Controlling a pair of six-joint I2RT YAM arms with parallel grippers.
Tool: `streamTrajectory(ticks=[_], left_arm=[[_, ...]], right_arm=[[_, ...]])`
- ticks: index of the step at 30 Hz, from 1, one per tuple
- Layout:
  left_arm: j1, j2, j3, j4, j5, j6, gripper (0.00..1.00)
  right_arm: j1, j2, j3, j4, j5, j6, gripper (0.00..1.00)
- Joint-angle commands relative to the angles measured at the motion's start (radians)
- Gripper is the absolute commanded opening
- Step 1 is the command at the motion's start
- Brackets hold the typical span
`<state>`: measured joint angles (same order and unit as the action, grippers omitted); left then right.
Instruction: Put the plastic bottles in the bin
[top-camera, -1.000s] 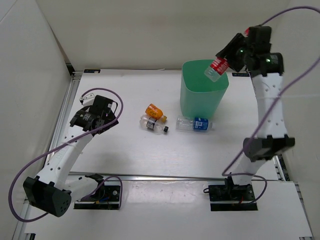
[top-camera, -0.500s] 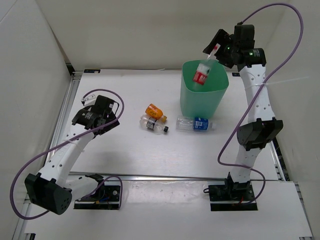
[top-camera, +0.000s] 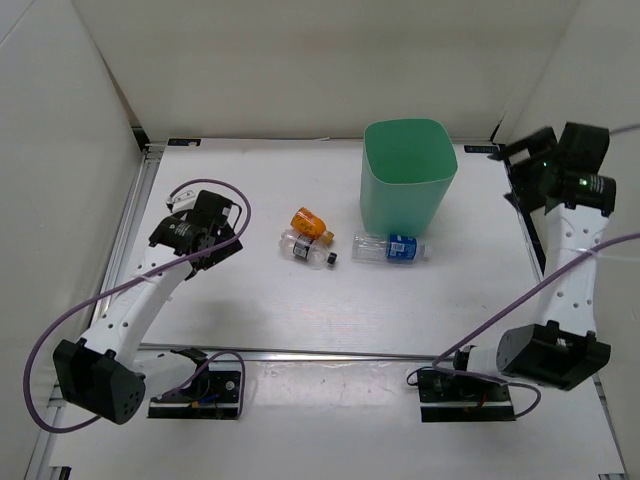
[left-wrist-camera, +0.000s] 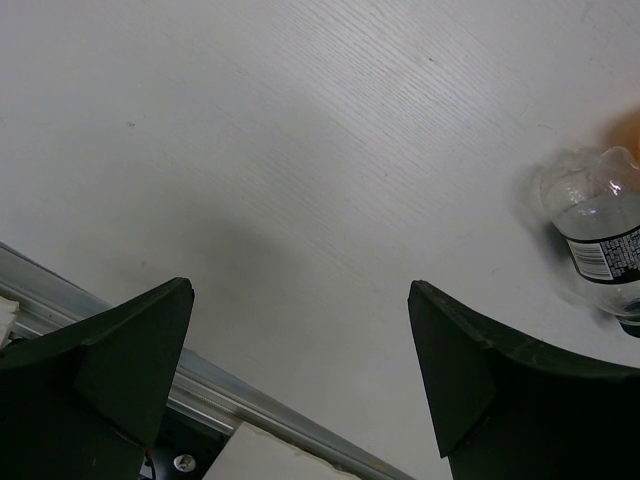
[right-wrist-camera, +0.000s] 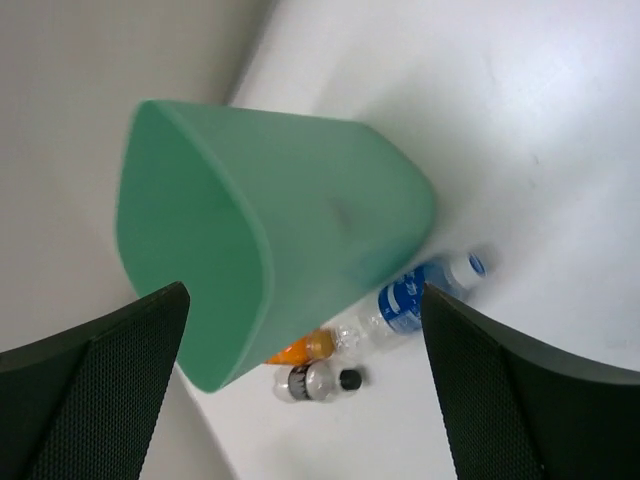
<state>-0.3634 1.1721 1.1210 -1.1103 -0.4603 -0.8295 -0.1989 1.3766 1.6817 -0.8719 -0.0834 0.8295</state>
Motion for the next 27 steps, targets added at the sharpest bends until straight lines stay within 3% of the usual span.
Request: streamTrajectory(ticks=[1, 6, 9, 17, 23, 27], left_arm=[[-0.012, 0.003, -0.012, 0.021, 0.006, -0.028, 1.0], [-0.022, 0.003, -0.012, 0.021, 0.006, -0.028, 1.0], [-0.022, 0.003, -0.012, 0.01, -0.003, -0.028, 1.0], [-0.031, -0.026, -0.052, 0.01, 0.006, -0.028, 1.0], [-0.031, -0.035, -0.061, 0.01, 0.006, -0.007, 1.0], [-0.031, -0.026, -0.052, 0.01, 0.006, 0.003, 1.0]], right_arm=[[-0.079, -0.031, -0.205, -0.041, -0.183, 0.19, 0.99], [-0.103, -0.069, -0.425, -0.07, -0.288, 0.339, 0.98], [-0.151, -0.109, -0.638, -0.001, -0.439, 0.48, 0.98], [-0.151, -0.241, -0.979, 0.358, -0.49, 0.724, 0.99], [-0.054, -0.13, -0.9, 0.361, -0.42, 0.697, 0.99], [0.009, -0.015, -0.797, 0.395, -0.381, 0.593, 0.99]])
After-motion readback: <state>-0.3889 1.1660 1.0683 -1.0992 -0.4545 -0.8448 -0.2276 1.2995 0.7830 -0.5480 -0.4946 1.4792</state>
